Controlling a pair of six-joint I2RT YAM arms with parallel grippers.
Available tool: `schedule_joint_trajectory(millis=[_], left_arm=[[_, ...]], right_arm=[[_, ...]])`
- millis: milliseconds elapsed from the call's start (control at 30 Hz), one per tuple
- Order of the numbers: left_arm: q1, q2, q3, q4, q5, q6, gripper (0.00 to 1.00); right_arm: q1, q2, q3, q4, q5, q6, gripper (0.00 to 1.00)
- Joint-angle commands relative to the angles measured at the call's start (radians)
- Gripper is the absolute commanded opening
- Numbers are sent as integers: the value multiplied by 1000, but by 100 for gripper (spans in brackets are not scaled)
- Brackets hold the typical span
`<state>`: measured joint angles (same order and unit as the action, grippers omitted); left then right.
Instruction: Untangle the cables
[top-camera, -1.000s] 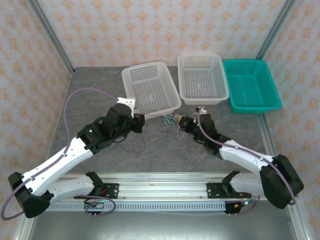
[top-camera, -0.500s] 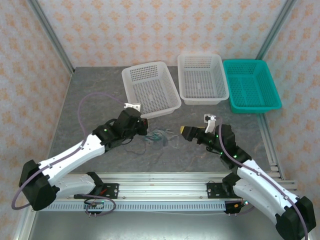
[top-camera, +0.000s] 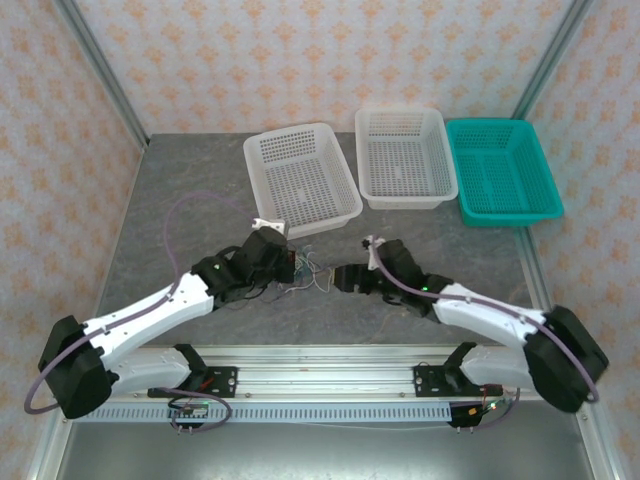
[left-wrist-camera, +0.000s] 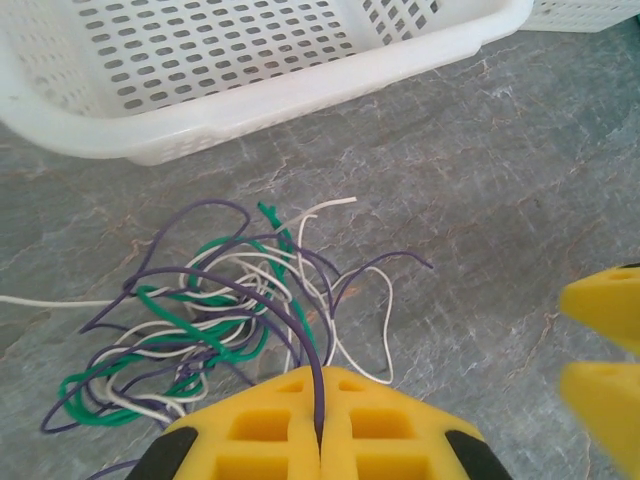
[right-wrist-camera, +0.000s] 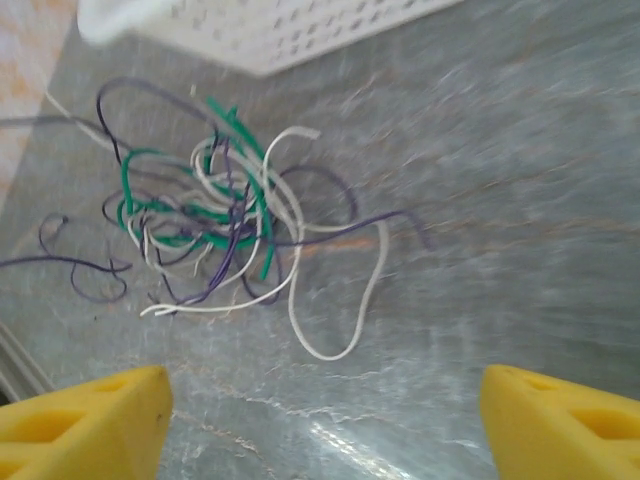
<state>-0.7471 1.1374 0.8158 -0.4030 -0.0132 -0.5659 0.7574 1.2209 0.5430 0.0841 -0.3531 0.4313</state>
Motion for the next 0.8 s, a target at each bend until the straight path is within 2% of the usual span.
schedule_joint_trajectory(millis=[0, 133, 200, 233, 333, 400, 467, 533, 600, 667, 700, 767], left_arm=[[-3, -37, 5, -101, -37, 26, 0], [-2, -78, -15, -109, -16, 26, 0], [-2, -98, -23, -112, -14, 26, 0], [-1, -107, -23, -114, -12, 26, 0], [-1, -130, -21, -123, -5, 39, 0], [0, -141, -17, -124, -5, 55, 0], [0, -152, -7, -130, -11, 61, 0], [1, -168, 13, -150, -29, 70, 0], [3, -202, 38, -186, -79, 73, 0], [21, -260, 60, -235, -155, 62, 0], [46, -285, 66, -260, -182, 52, 0], [171, -312, 95, -346, -165, 42, 0]], right_arm=[[42, 128, 95, 99, 7, 11, 73], [53, 289, 194, 150, 40, -32, 64], [53, 360, 239, 174, 18, -50, 62], [53, 397, 265, 185, -9, -52, 65], [56, 498, 319, 224, -71, -62, 82], [57, 559, 349, 226, -38, -66, 80], [57, 611, 365, 223, 46, -62, 70], [57, 630, 355, 226, 115, -53, 55], [57, 610, 318, 243, 174, -42, 36], [54, 556, 252, 261, 265, -19, 10], [51, 526, 225, 254, 305, -4, 2], [22, 460, 178, 179, 371, 52, 0]])
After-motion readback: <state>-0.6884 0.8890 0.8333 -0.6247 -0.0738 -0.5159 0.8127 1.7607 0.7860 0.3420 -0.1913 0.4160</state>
